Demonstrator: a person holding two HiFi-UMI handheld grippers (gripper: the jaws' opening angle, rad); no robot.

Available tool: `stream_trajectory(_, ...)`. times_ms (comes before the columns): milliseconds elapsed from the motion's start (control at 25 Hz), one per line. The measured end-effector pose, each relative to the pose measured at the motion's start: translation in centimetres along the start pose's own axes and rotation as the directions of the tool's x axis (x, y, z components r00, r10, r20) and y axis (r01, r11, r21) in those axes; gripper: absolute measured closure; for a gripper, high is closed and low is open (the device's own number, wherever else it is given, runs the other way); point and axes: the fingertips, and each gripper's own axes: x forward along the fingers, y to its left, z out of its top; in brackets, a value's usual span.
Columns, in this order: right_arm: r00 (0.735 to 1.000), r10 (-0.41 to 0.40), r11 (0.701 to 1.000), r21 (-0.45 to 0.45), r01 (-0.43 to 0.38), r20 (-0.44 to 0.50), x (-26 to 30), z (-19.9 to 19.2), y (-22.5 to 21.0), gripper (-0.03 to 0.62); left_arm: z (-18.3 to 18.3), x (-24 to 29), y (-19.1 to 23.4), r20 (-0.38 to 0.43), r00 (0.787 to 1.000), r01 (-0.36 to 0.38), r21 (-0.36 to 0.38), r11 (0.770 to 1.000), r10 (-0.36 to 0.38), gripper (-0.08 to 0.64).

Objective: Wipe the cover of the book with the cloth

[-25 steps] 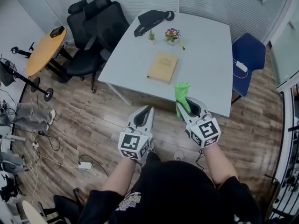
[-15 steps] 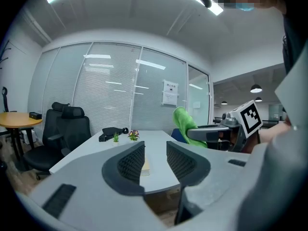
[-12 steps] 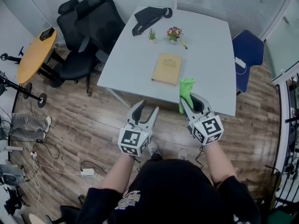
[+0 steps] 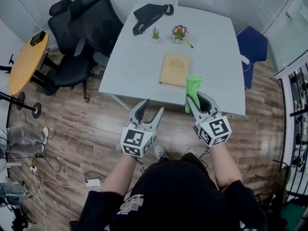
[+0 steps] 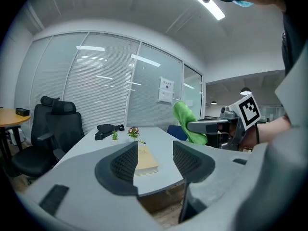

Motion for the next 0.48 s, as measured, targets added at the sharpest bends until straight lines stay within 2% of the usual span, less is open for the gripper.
stream_trajectory(480,0.999,-0.043,0.999,-0.015,0.043,-0.004,0.7,0.7,-1.6,0.494,0.0,1.8,1.4,0.002,1.0,0.026,-0.036,0.999,-0.026,0.345)
